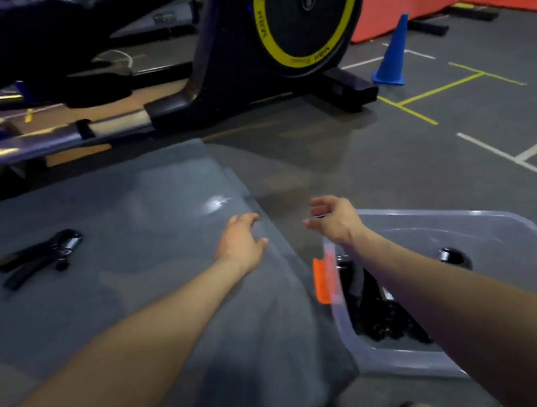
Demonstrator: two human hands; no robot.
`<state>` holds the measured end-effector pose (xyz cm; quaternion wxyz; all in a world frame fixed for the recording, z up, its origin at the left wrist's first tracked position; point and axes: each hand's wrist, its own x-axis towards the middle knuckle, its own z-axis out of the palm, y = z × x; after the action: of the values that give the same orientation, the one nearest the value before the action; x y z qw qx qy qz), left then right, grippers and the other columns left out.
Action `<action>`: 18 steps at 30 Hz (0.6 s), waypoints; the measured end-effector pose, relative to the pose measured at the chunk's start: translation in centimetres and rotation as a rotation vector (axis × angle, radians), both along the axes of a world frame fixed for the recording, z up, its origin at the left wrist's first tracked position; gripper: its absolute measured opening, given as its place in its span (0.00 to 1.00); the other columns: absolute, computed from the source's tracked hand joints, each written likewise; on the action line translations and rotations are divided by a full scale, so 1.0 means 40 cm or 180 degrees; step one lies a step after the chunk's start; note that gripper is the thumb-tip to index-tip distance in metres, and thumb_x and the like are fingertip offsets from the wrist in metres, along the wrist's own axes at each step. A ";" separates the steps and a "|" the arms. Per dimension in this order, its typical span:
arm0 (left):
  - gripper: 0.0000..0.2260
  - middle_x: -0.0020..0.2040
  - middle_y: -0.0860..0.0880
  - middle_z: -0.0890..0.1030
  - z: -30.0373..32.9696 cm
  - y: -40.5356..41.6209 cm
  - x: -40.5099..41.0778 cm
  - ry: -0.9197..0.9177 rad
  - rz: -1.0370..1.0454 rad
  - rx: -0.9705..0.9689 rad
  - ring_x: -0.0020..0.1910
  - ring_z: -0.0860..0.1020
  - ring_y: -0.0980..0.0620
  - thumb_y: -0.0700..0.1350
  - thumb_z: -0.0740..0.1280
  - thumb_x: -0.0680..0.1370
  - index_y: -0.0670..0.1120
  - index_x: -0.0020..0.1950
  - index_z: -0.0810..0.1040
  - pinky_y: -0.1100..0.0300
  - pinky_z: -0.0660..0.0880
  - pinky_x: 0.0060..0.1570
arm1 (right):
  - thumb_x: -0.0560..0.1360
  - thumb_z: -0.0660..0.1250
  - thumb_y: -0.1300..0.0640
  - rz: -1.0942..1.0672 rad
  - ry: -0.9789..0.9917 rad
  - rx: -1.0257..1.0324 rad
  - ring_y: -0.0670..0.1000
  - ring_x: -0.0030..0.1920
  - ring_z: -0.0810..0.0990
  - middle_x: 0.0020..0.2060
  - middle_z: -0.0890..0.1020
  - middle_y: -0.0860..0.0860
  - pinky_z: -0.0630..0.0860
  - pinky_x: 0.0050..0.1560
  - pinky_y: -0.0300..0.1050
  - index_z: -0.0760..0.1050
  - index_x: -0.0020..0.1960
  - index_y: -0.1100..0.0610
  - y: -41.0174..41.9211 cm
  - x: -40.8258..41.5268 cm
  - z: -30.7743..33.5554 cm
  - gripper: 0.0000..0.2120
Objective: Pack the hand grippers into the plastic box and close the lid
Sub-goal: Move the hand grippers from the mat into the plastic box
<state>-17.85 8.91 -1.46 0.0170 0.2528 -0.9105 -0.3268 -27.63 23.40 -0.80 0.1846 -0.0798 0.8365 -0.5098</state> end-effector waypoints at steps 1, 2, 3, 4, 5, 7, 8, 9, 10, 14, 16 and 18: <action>0.23 0.66 0.43 0.71 0.001 -0.048 0.025 0.0009 0.0137 -0.0034 0.65 0.72 0.44 0.43 0.68 0.75 0.45 0.69 0.69 0.54 0.68 0.67 | 0.70 0.72 0.67 0.0097 0.0026 0.0049 0.51 0.50 0.74 0.60 0.78 0.63 0.72 0.52 0.44 0.71 0.65 0.65 -0.045 0.013 -0.001 0.25; 0.22 0.66 0.43 0.71 -0.002 -0.097 0.051 0.0016 0.0274 -0.0067 0.65 0.72 0.44 0.43 0.68 0.75 0.45 0.69 0.70 0.54 0.68 0.67 | 0.69 0.72 0.66 0.0205 0.0053 0.0108 0.51 0.49 0.75 0.60 0.78 0.62 0.72 0.51 0.43 0.72 0.65 0.64 -0.092 0.029 -0.006 0.25; 0.22 0.66 0.43 0.71 -0.007 -0.148 0.080 -0.0003 0.0401 -0.0112 0.65 0.72 0.44 0.43 0.68 0.75 0.45 0.68 0.70 0.54 0.68 0.67 | 0.69 0.72 0.66 0.0323 0.0075 0.0168 0.51 0.50 0.76 0.59 0.79 0.61 0.72 0.52 0.43 0.72 0.65 0.64 -0.140 0.046 -0.012 0.25; 0.22 0.66 0.43 0.71 -0.014 -0.200 0.112 -0.0049 0.0524 -0.0163 0.66 0.72 0.44 0.43 0.68 0.75 0.44 0.68 0.70 0.54 0.68 0.67 | 0.69 0.72 0.65 0.0445 0.0103 0.0222 0.53 0.50 0.77 0.59 0.79 0.61 0.73 0.53 0.43 0.73 0.64 0.63 -0.189 0.064 -0.020 0.24; 0.22 0.66 0.42 0.71 -0.023 -0.251 0.144 -0.0099 0.0644 -0.0213 0.66 0.72 0.44 0.43 0.68 0.75 0.44 0.68 0.70 0.54 0.68 0.67 | 0.70 0.72 0.64 0.0569 0.0132 0.0286 0.54 0.52 0.78 0.58 0.79 0.61 0.74 0.54 0.43 0.73 0.64 0.63 -0.239 0.085 -0.028 0.23; 0.22 0.66 0.42 0.71 -0.043 -0.350 0.207 -0.0159 0.0884 -0.0295 0.66 0.72 0.44 0.43 0.68 0.75 0.44 0.68 0.71 0.54 0.68 0.67 | 0.71 0.71 0.62 0.0855 0.0222 0.0469 0.56 0.56 0.79 0.59 0.79 0.59 0.74 0.56 0.44 0.73 0.64 0.62 -0.339 0.128 -0.049 0.21; 0.22 0.67 0.42 0.71 -0.054 -0.395 0.237 -0.0176 0.1017 -0.0307 0.66 0.72 0.44 0.43 0.68 0.75 0.44 0.68 0.71 0.53 0.68 0.67 | 0.72 0.71 0.62 0.1024 0.0285 0.0553 0.56 0.58 0.78 0.59 0.79 0.59 0.73 0.57 0.44 0.73 0.64 0.61 -0.389 0.151 -0.062 0.21; 0.21 0.67 0.43 0.70 -0.061 -0.436 0.263 -0.0179 0.1148 -0.0322 0.66 0.71 0.44 0.43 0.68 0.75 0.44 0.68 0.71 0.53 0.68 0.67 | 0.72 0.71 0.61 0.1177 0.0343 0.0611 0.56 0.59 0.78 0.59 0.79 0.58 0.73 0.59 0.44 0.73 0.65 0.61 -0.437 0.174 -0.074 0.22; 0.21 0.67 0.43 0.69 -0.067 -0.475 0.283 -0.0171 0.1281 -0.0330 0.66 0.71 0.44 0.43 0.68 0.75 0.44 0.68 0.71 0.52 0.68 0.68 | 0.72 0.71 0.61 0.1306 0.0393 0.0649 0.56 0.60 0.78 0.60 0.79 0.58 0.72 0.60 0.44 0.73 0.65 0.61 -0.483 0.195 -0.087 0.22; 0.20 0.67 0.43 0.68 -0.099 -0.594 0.335 -0.0151 0.1742 -0.0396 0.66 0.71 0.43 0.44 0.66 0.76 0.44 0.68 0.70 0.52 0.68 0.67 | 0.72 0.71 0.60 0.1693 0.0602 0.0684 0.56 0.62 0.77 0.60 0.79 0.59 0.71 0.66 0.46 0.73 0.65 0.61 -0.643 0.269 -0.127 0.23; 0.19 0.66 0.43 0.69 -0.122 -0.638 0.347 -0.0173 0.1913 -0.0439 0.65 0.70 0.43 0.45 0.66 0.77 0.44 0.67 0.70 0.54 0.68 0.66 | 0.71 0.71 0.59 0.1826 0.0662 0.0692 0.56 0.62 0.77 0.60 0.79 0.58 0.71 0.66 0.48 0.73 0.65 0.60 -0.710 0.296 -0.149 0.23; 0.18 0.65 0.43 0.69 -0.140 -0.670 0.352 -0.0196 0.2014 -0.0482 0.65 0.70 0.44 0.45 0.66 0.77 0.44 0.66 0.71 0.53 0.68 0.64 | 0.71 0.71 0.58 0.1902 0.0707 0.0704 0.56 0.61 0.78 0.60 0.79 0.57 0.72 0.64 0.48 0.73 0.64 0.59 -0.759 0.320 -0.172 0.22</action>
<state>-3.78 -17.90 -7.08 0.1090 0.5310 -0.8086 -0.2288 -14.85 -6.95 -7.68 0.2411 -0.3561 0.8413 -0.3275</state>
